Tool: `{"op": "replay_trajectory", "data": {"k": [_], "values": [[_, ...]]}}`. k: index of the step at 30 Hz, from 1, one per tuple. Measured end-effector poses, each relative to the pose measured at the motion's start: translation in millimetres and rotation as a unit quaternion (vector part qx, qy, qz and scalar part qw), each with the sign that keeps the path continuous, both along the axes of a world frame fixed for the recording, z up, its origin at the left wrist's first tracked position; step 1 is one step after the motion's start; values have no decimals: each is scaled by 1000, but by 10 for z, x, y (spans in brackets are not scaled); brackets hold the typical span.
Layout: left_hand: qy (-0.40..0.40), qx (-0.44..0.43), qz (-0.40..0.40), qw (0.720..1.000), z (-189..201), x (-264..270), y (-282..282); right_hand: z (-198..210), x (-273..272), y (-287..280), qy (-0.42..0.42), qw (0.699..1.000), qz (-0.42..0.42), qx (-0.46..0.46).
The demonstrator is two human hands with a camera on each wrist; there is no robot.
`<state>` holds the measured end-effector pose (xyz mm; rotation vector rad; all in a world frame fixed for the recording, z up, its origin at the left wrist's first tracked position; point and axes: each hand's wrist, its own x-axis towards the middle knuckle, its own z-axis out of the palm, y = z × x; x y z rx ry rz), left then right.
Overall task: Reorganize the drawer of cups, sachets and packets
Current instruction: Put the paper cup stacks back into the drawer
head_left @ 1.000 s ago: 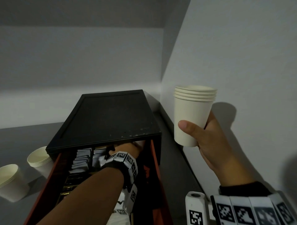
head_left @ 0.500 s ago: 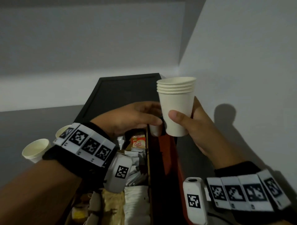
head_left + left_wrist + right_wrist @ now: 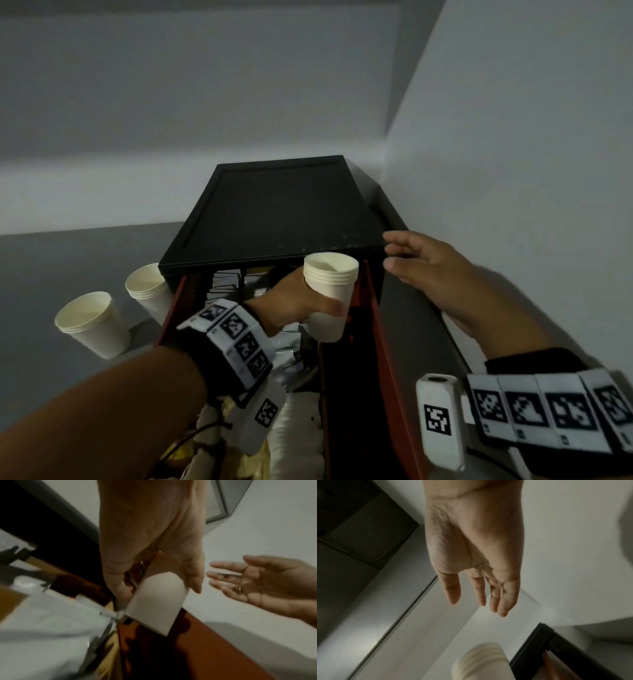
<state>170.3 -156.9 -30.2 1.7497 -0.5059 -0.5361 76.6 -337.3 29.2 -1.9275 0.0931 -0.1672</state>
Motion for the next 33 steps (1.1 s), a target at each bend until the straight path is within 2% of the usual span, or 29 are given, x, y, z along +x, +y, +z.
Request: {"op": "replay_trajectory", "data": {"k": [2,4,10,14,18,22,26,29,31,33], "values": [[17,29,27,999,-157,53,-128,8,-41,-67,2,1000,-9,2],[14,95,62,993,-277,107,-249,13,-80,-115,3,1000,-15,0],[3,210,201,957,-441,234,-374,-1,-187,-192,15,1000,-10,-7],[-11,265,164,950,-388,229,-386,-28,-195,-225,17,1000,-9,-6],[-8,240,156,958,-361,225,-397,-23,-194,-210,13,1000,4,-5],[1,265,146,953,-309,164,-370,5,-195,-186,8,1000,19,-8],[28,259,99,960,95,-16,-160,32,-177,-150,-1,1000,24,-17],[2,247,75,966,479,-98,142,59,-134,-64,-12,999,31,-23],[-7,225,95,970,769,-123,423,79,-93,29,-20,999,37,-23],[-24,186,149,971,1032,-126,751,102,-46,144,-25,998,50,-22]]}}
